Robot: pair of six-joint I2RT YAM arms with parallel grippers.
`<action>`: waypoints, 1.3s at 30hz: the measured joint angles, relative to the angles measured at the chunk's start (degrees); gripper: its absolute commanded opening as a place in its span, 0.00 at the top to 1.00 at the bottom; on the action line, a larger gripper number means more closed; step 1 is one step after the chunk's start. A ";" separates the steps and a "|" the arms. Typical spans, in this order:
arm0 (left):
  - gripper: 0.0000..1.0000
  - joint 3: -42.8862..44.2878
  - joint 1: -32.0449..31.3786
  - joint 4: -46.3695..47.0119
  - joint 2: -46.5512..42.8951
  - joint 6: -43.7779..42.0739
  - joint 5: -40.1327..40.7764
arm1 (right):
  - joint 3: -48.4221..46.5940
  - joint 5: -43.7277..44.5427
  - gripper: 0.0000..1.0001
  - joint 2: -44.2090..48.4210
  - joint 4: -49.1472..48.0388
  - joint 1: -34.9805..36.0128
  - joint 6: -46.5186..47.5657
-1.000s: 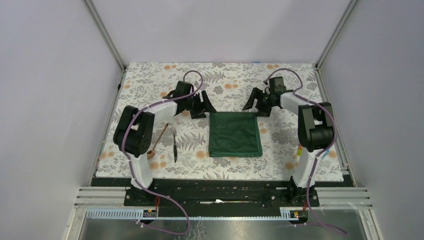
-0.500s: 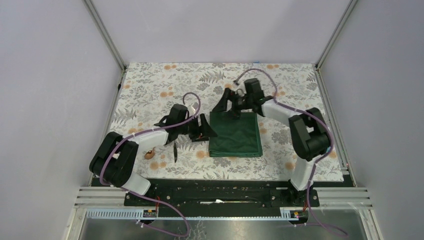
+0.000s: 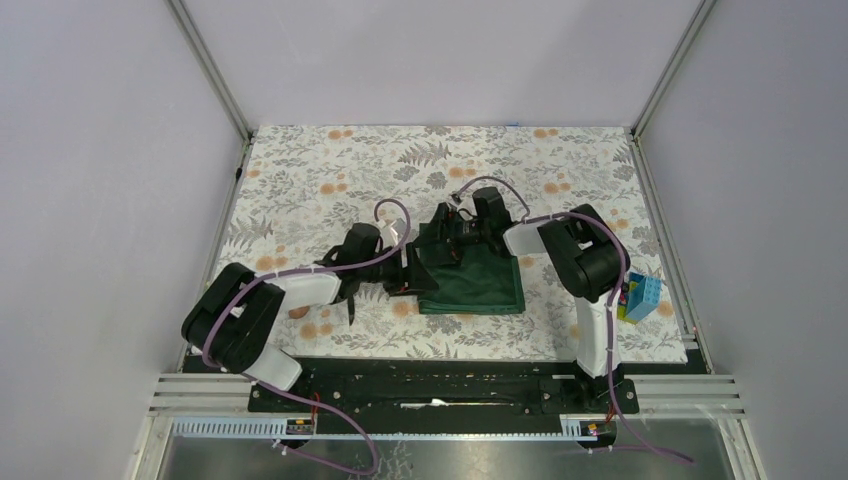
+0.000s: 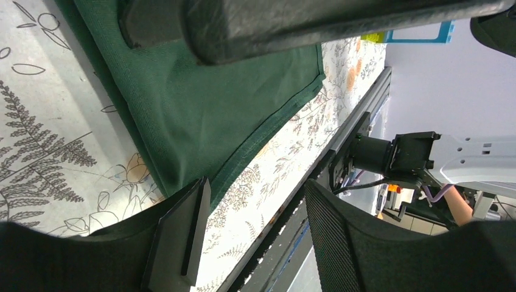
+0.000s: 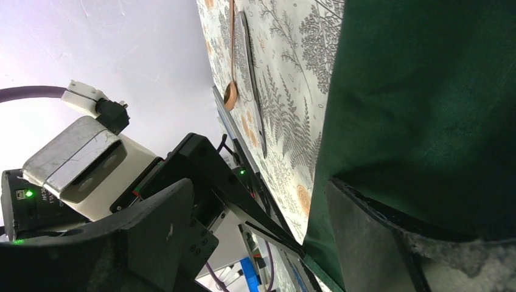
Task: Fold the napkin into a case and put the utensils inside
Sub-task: Smooth out the square-folded napkin at the center of the board.
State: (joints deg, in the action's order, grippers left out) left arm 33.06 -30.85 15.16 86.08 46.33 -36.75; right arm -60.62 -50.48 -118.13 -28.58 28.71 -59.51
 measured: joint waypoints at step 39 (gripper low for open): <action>0.36 4.83 -4.59 -4.44 -7.19 -2.78 2.08 | -1.81 -0.87 0.16 -3.26 -2.78 1.79 -1.77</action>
State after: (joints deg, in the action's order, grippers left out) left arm 37.89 -35.44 10.72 78.89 43.55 -34.68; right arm -62.43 -51.35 -121.38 -31.35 30.50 -61.28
